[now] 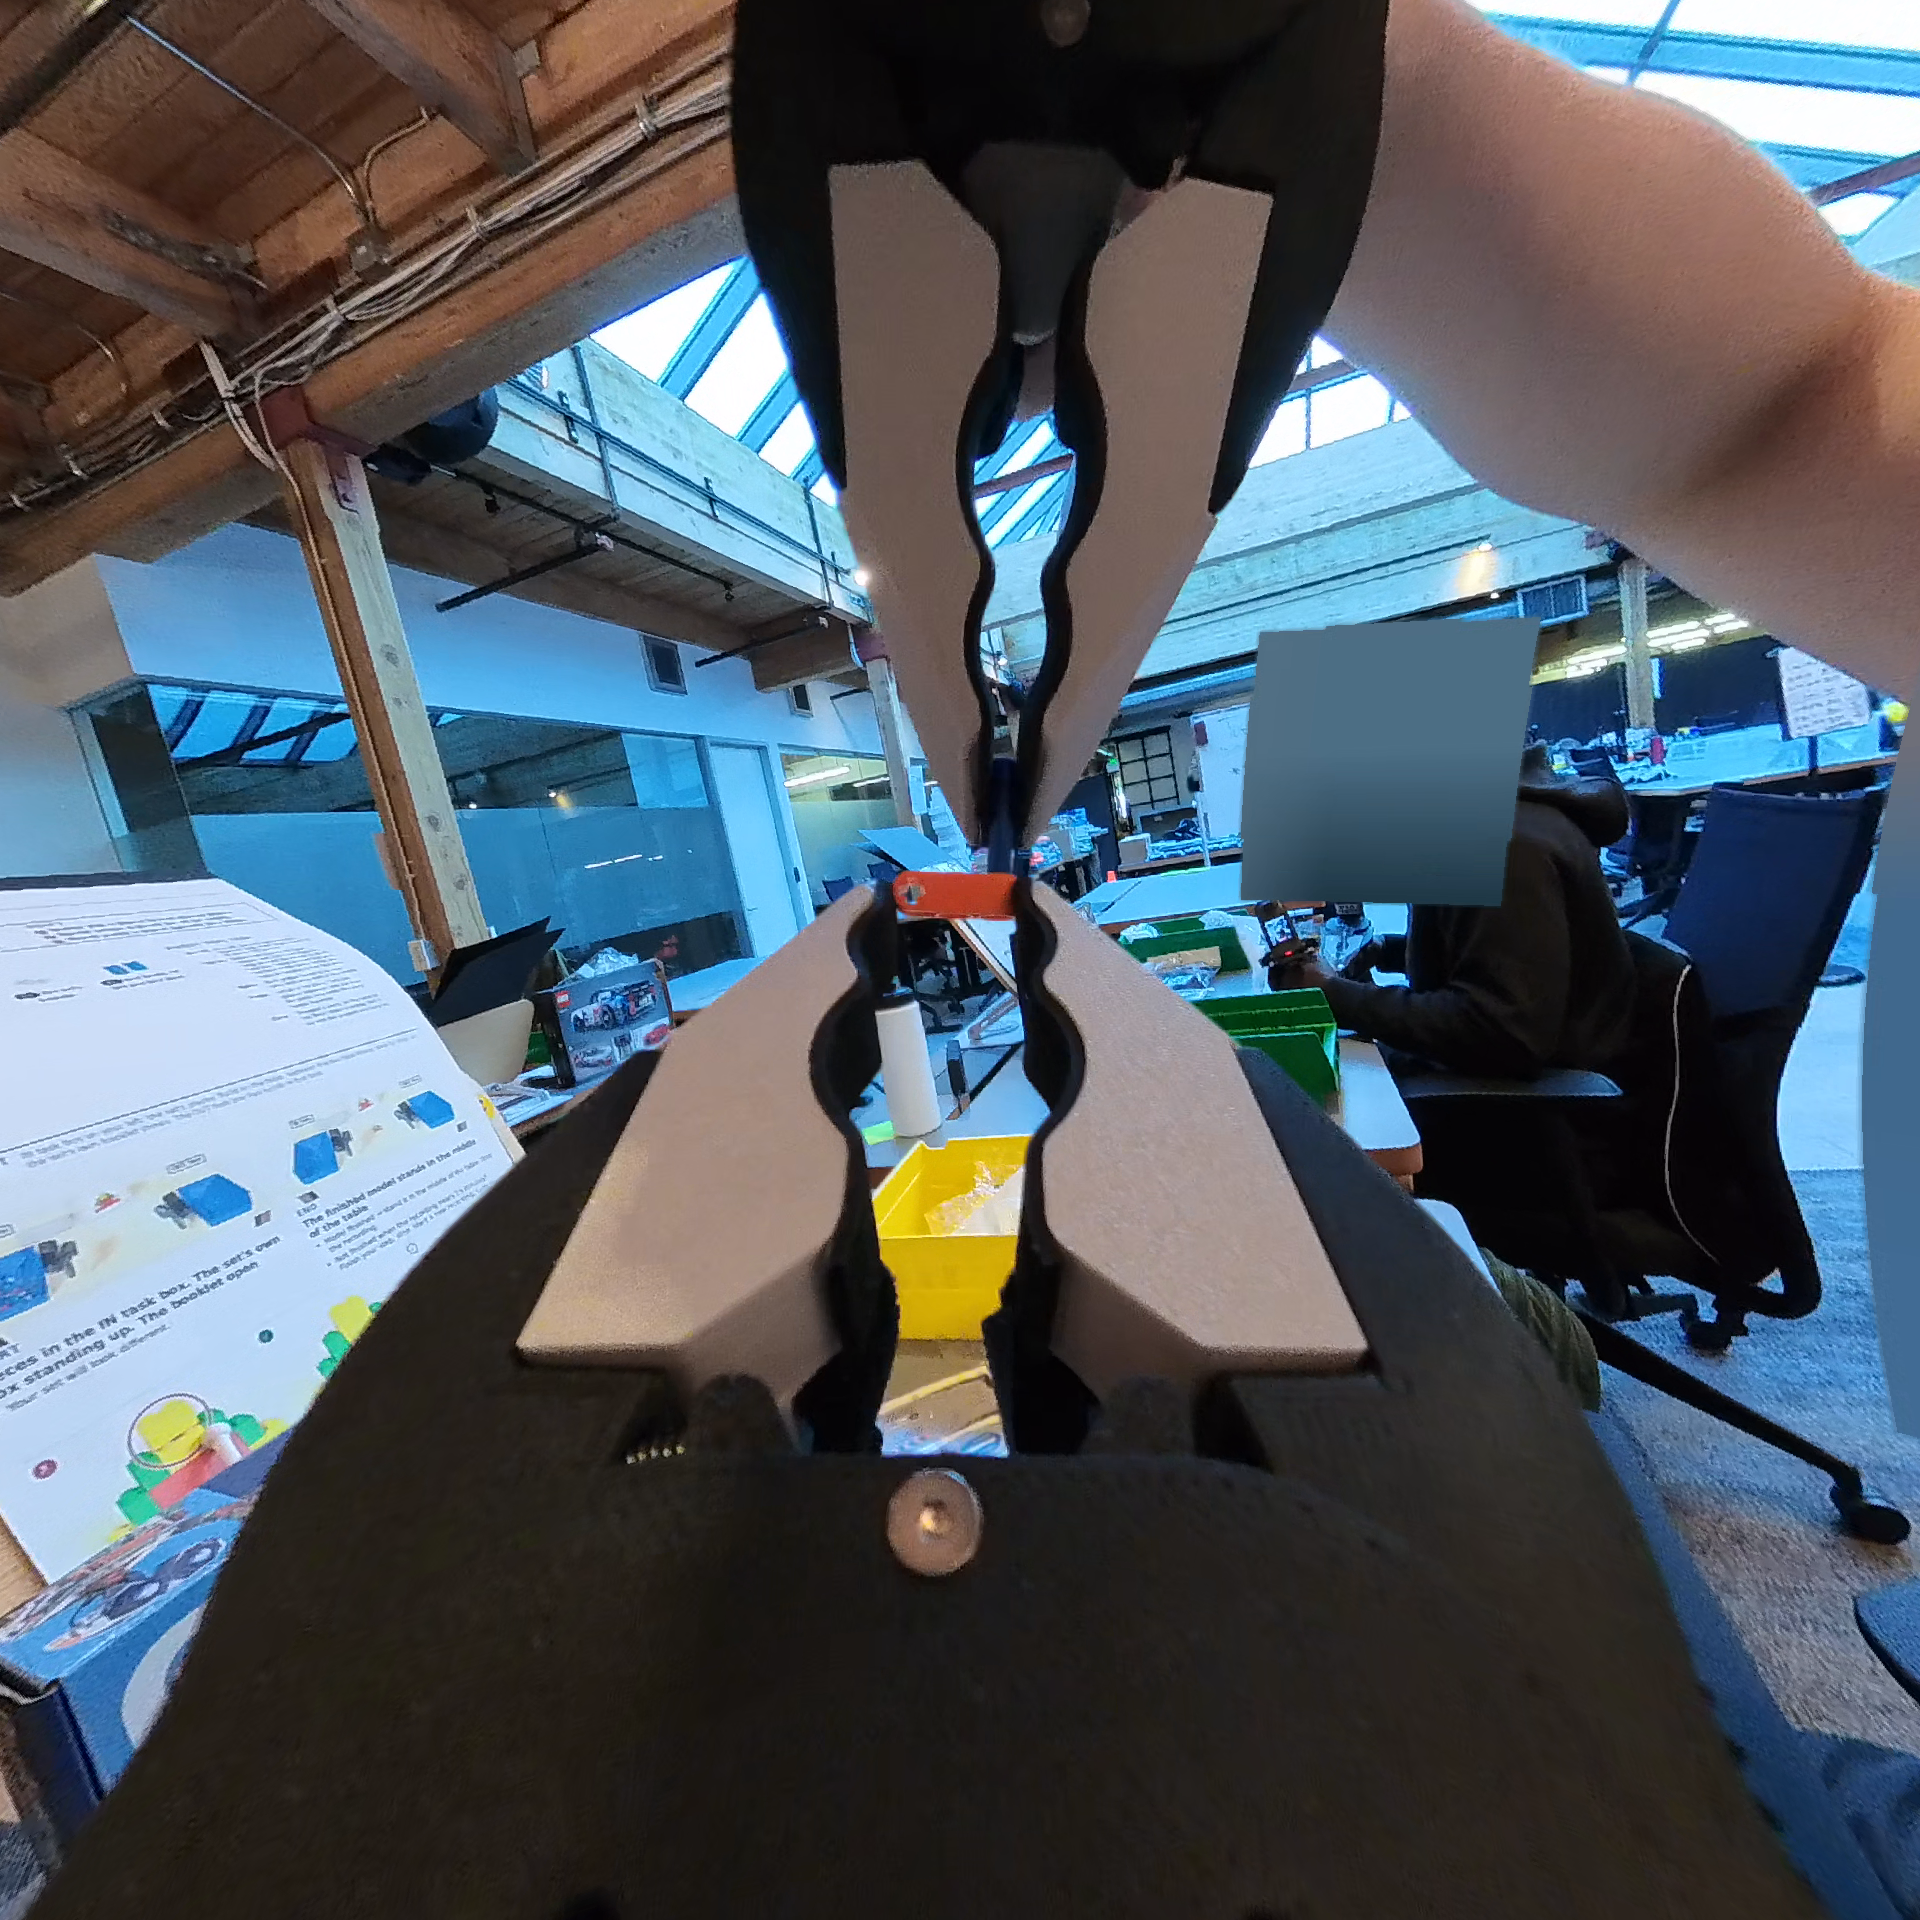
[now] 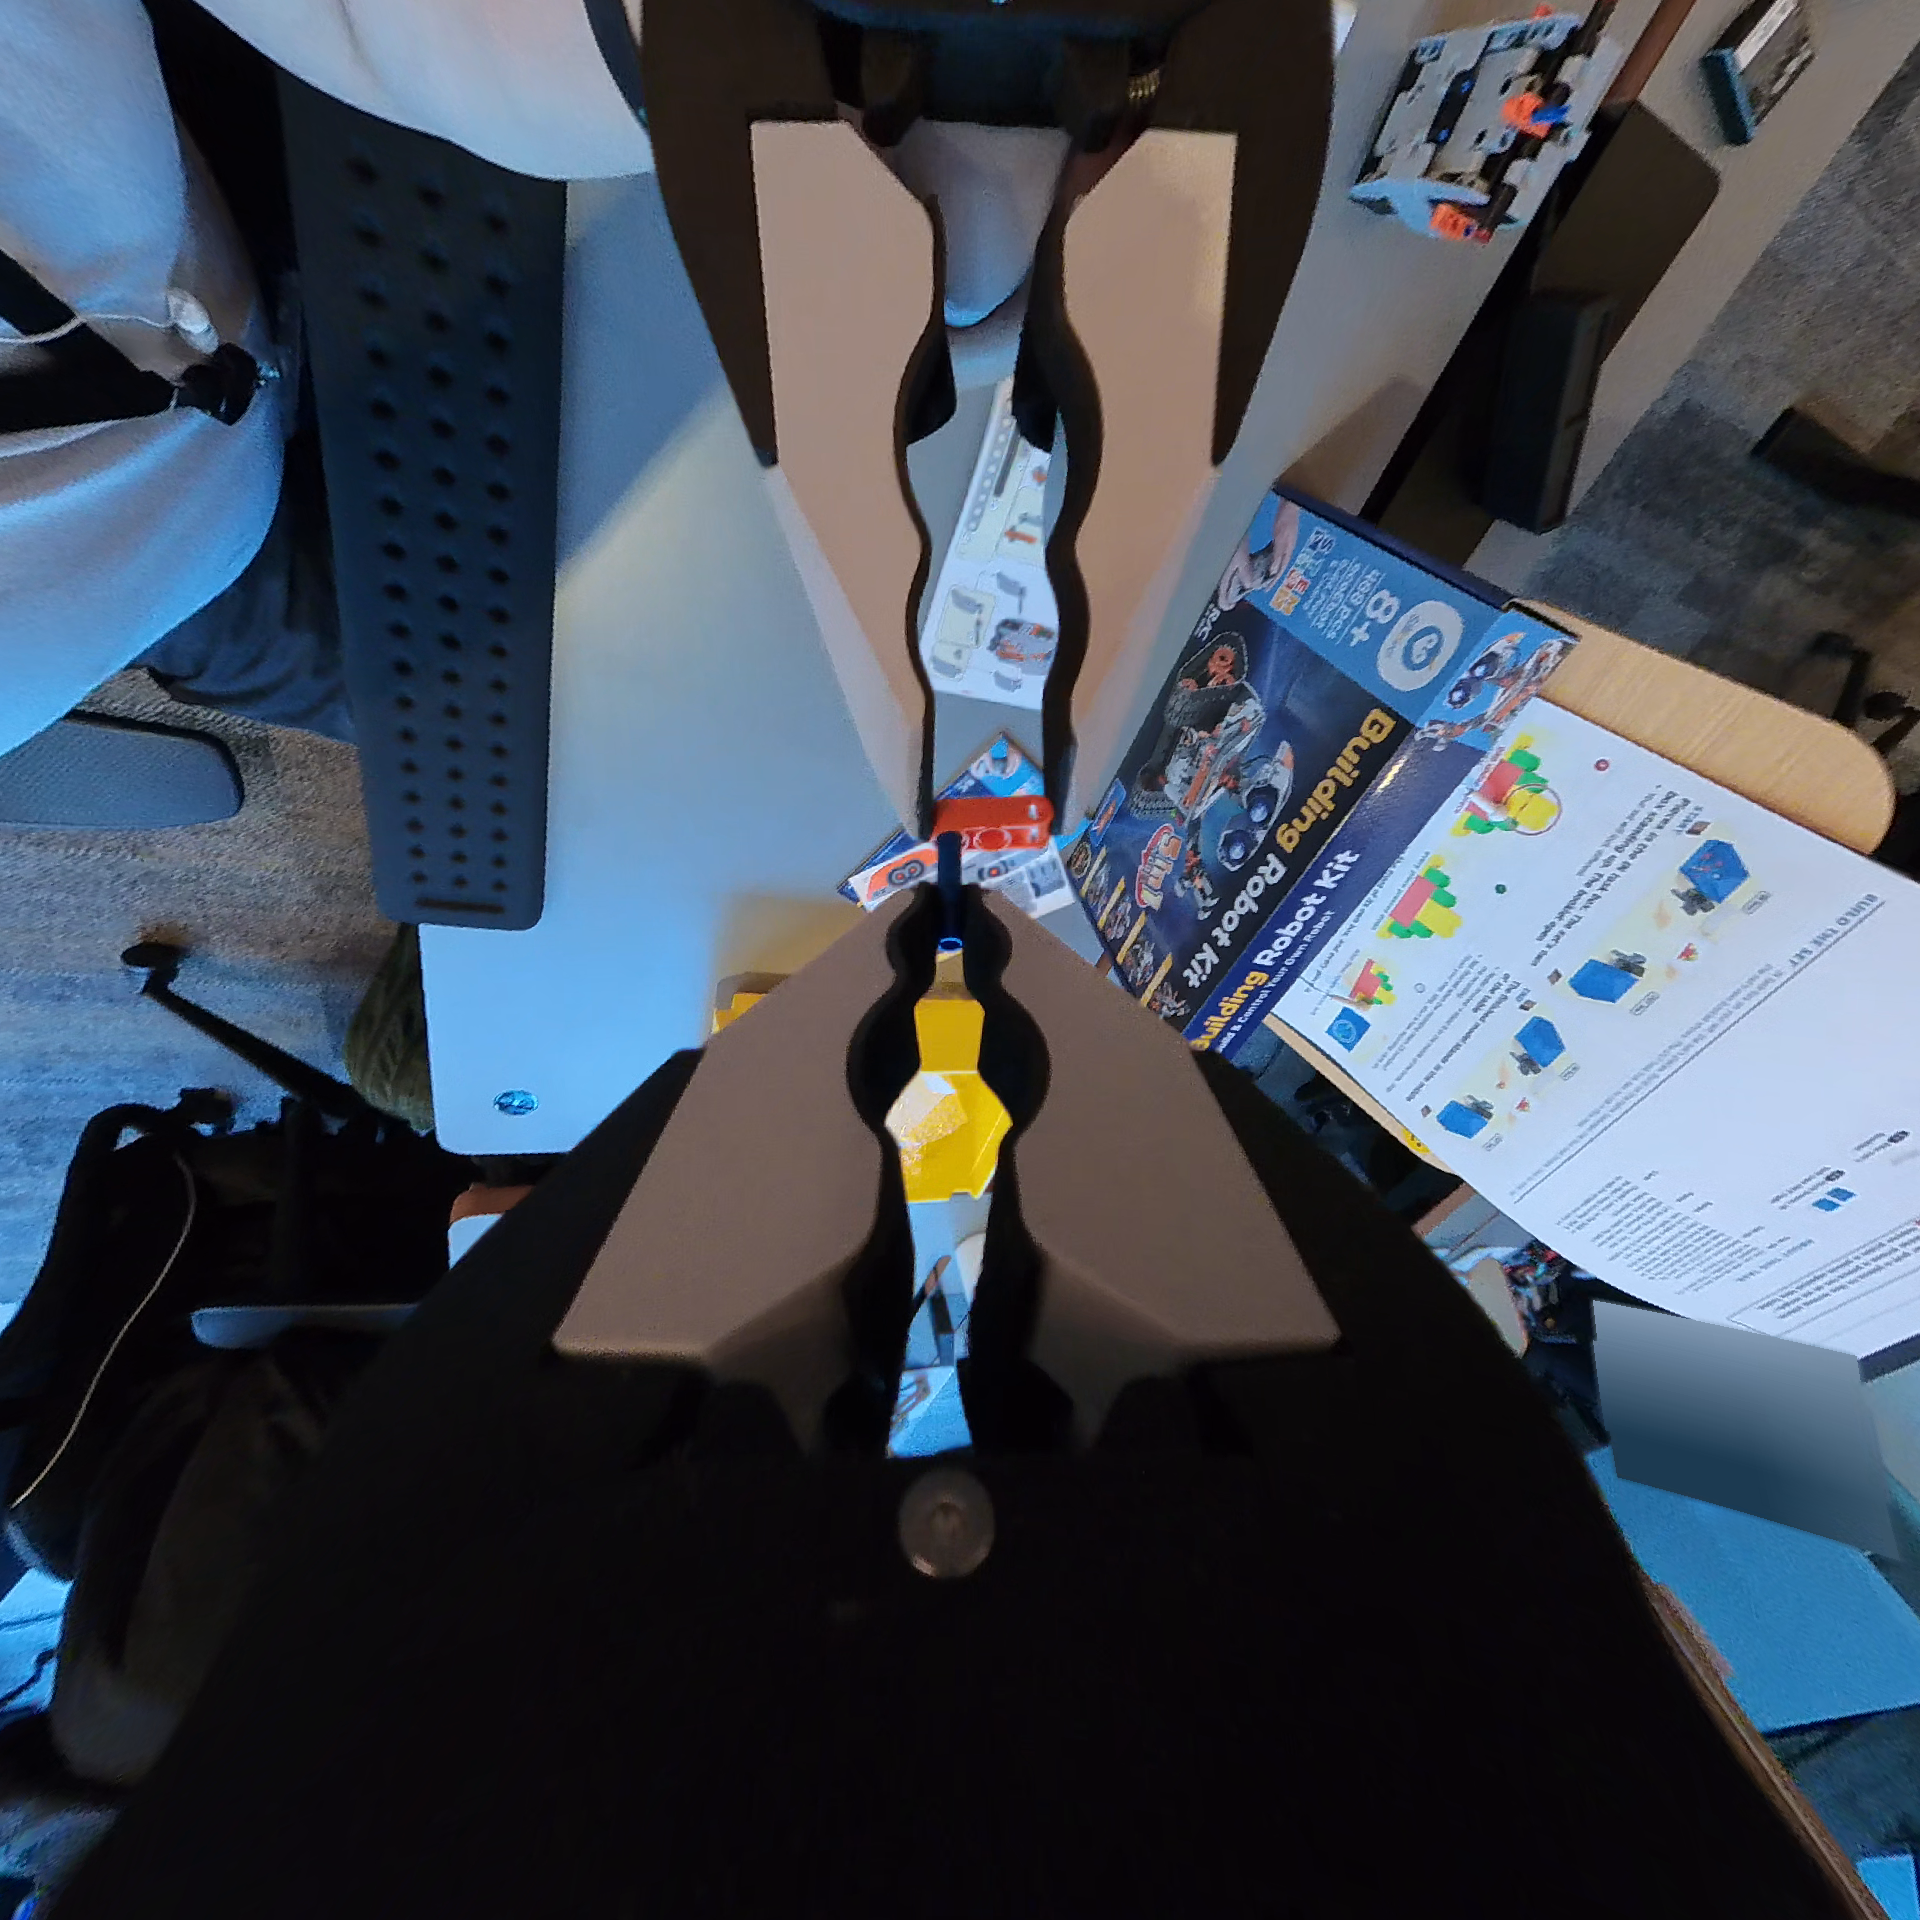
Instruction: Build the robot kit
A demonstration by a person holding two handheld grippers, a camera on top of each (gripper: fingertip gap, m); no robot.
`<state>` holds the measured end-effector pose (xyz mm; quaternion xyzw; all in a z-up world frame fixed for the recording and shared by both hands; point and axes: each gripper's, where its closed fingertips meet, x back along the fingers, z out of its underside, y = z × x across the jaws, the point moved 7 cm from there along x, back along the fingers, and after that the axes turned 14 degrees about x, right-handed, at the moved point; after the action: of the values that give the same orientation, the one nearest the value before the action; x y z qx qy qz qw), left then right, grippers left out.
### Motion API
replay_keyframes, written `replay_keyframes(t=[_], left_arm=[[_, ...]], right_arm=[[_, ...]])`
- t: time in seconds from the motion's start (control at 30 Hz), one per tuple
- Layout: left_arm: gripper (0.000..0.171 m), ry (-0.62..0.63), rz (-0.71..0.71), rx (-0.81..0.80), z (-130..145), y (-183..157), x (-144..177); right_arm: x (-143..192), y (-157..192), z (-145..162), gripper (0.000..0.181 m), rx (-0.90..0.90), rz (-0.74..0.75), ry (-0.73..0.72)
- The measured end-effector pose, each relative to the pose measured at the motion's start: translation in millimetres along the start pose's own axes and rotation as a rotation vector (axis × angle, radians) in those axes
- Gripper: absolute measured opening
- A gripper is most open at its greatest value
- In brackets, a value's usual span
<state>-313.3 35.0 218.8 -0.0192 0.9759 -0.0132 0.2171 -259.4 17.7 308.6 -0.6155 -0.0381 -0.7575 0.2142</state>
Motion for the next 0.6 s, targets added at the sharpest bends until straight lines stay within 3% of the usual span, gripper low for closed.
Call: replay_keyframes(t=[0.33, 0.6], left_arm=[[0.02, -0.016, 0.014, 0.044, 0.9, 3.3, -1.3], [0.02, 0.024, 0.015, -0.009, 3.1, -1.0, -2.0]], right_arm=[[-0.7, 3.0, -0.2, 0.003, 0.017, 0.075, 0.018], [-4.3, 2.9, -0.6, 0.003, 0.051, -0.007, 0.03]])
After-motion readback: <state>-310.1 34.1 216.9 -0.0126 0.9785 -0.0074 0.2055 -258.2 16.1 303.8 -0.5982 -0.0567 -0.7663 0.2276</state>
